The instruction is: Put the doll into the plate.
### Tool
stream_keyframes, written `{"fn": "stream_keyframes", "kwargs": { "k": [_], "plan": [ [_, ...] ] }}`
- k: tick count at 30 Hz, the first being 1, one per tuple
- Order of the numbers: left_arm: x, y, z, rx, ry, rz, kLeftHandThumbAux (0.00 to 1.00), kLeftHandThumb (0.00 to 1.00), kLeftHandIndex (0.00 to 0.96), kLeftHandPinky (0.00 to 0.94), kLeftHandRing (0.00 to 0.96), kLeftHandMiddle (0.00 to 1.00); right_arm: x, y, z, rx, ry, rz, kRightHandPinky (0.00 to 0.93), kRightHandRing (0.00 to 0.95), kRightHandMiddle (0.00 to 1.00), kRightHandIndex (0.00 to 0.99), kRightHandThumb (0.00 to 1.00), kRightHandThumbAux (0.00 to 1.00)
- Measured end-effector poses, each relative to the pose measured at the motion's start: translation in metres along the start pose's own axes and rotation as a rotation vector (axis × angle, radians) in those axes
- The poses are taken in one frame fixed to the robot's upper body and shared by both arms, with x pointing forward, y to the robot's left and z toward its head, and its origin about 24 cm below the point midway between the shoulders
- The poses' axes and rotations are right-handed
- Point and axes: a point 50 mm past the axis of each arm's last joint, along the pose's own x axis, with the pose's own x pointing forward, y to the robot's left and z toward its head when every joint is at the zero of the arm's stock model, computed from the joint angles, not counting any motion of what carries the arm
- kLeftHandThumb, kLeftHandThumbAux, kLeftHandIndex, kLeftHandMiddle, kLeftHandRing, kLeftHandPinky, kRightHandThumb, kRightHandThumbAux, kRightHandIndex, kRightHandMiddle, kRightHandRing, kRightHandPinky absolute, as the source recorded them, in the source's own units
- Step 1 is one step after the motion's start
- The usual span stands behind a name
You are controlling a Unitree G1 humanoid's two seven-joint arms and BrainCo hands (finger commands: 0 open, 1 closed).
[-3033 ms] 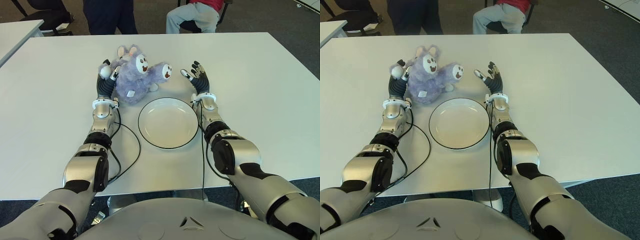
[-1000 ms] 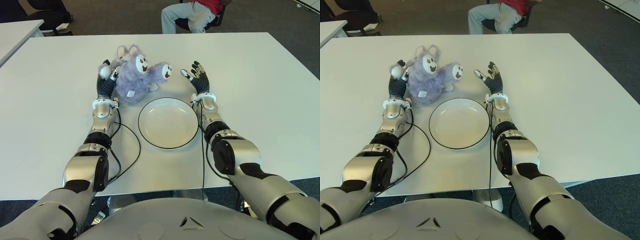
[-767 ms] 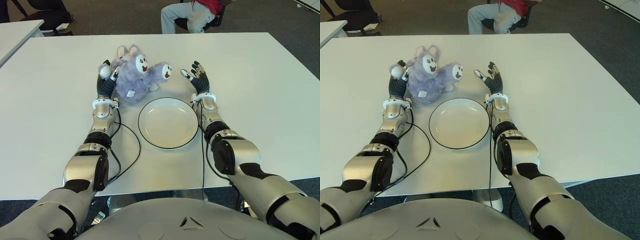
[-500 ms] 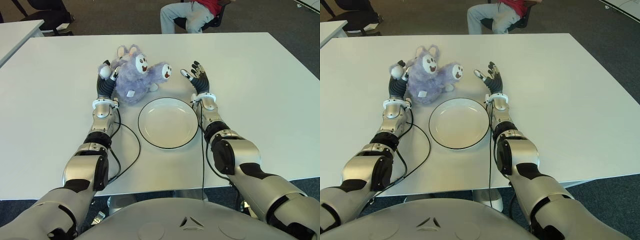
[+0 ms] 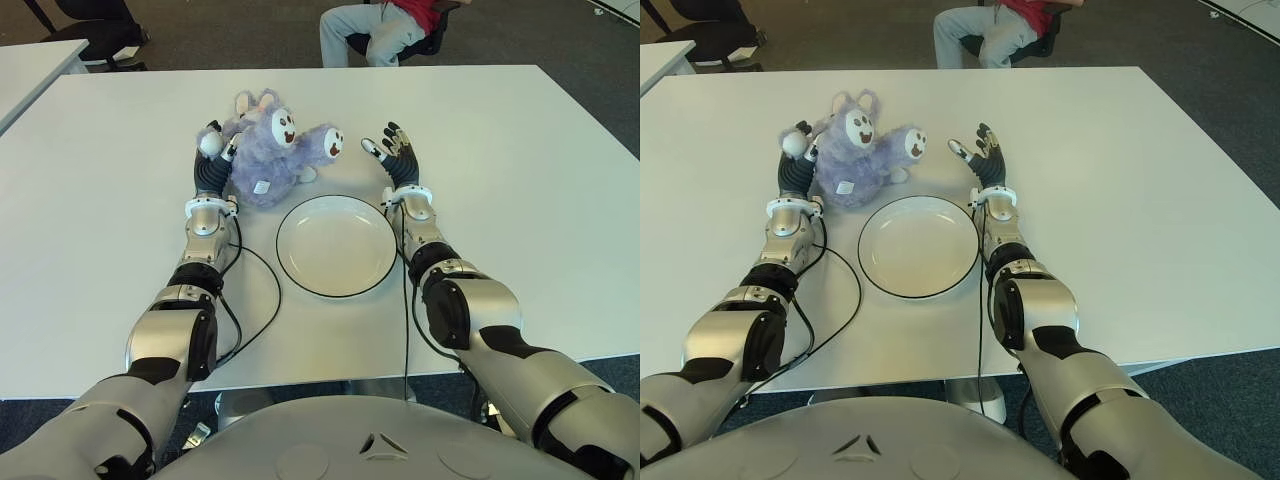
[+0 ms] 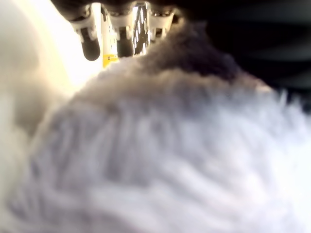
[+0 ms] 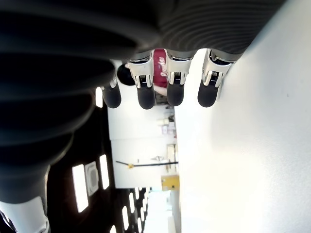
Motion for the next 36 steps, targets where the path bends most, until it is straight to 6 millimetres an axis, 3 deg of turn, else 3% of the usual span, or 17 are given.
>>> {"fn": "stream_keyframes", "kwargs": {
  "k": [36],
  "plan": [
    [0.0001, -0.0004, -0.0003, -0.002, 0.003, 0.0, 0.479, 0.0, 0.0, 0.064, 0.065, 0.063, 0.0003, -0.0027, 0.0005, -0.005, -0.001, -0.008, 0.018, 0.023, 0.031, 0.001, 0.059, 0.691]
  ]
}}
